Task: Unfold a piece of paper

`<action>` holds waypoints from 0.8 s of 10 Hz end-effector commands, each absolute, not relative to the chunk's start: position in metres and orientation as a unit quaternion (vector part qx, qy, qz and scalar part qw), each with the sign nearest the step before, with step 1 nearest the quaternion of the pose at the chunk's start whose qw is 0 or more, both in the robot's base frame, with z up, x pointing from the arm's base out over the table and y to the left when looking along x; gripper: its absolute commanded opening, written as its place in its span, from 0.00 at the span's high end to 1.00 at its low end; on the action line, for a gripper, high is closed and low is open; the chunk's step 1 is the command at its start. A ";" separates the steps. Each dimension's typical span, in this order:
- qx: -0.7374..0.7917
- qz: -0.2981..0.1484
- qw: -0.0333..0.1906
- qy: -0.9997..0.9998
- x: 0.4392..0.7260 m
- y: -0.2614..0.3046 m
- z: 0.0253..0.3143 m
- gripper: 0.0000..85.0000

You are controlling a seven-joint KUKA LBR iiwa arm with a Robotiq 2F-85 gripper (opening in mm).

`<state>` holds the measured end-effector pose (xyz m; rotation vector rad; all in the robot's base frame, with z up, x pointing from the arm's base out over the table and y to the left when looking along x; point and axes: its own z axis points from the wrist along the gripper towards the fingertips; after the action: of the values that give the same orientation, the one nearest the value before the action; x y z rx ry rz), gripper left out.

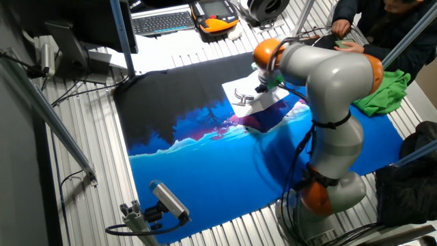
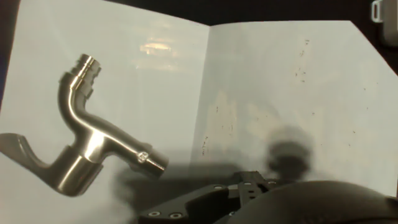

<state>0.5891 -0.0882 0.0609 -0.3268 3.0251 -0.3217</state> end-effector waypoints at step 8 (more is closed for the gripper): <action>-0.071 0.010 -0.004 0.997 0.577 -0.100 0.063 1.00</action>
<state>0.5767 -0.0999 0.0634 -0.2182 3.1447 0.0306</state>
